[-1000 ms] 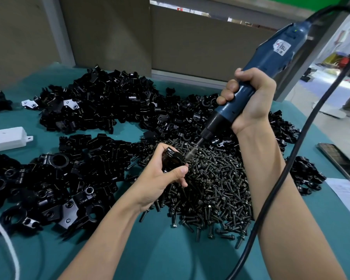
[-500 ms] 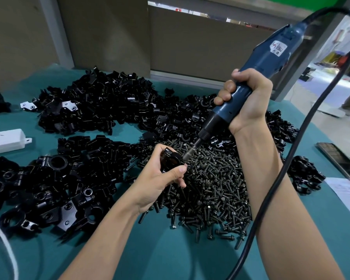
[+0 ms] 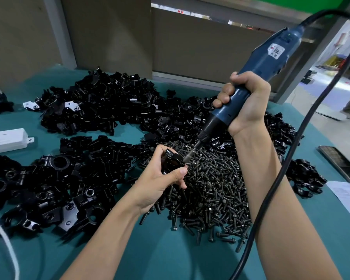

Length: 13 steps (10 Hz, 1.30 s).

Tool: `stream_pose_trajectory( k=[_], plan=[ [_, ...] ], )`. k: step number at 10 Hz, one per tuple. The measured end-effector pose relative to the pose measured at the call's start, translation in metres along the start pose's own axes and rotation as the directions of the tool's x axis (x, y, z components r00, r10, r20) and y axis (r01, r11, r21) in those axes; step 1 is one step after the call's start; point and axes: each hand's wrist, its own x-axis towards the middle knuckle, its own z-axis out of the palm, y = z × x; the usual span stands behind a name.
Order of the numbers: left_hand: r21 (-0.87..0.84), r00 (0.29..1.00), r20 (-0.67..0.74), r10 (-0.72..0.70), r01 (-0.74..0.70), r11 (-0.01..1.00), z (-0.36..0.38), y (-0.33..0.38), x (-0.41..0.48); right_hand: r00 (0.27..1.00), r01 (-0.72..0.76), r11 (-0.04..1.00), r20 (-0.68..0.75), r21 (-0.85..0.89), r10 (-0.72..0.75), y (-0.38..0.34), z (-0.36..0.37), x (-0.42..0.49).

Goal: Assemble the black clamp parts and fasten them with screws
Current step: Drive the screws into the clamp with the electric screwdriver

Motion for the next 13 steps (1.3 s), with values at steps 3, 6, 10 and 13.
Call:
stream_pose_trajectory(
  k=[3, 6, 10, 13],
  plan=[
    [0.007, 1.0, -0.013, -0.003, 0.003, 1.0, 0.0, -0.001, 0.0, 1.0, 0.008, 1.0, -0.006, 0.004, -0.008, 0.001, -0.002, -0.001],
    [0.014, 1.0, -0.019, 0.005, -0.005, 1.0, -0.001, -0.001, -0.001, 1.0, 0.005, 1.0, -0.017, 0.008, -0.005, 0.003, -0.002, -0.001],
    [0.005, 0.998, -0.046, 0.037, -0.036, 0.999, -0.002, 0.002, 0.0, 1.0, -0.018, 1.0, 0.005, 0.008, 0.017, 0.004, 0.005, 0.001],
    [-0.015, 0.998, -0.05, 0.045, -0.046, 0.999, 0.004, 0.005, -0.002, 0.999, 0.002, 0.999, 0.042, 0.035, -0.004, 0.0, 0.01, -0.005]
  ],
)
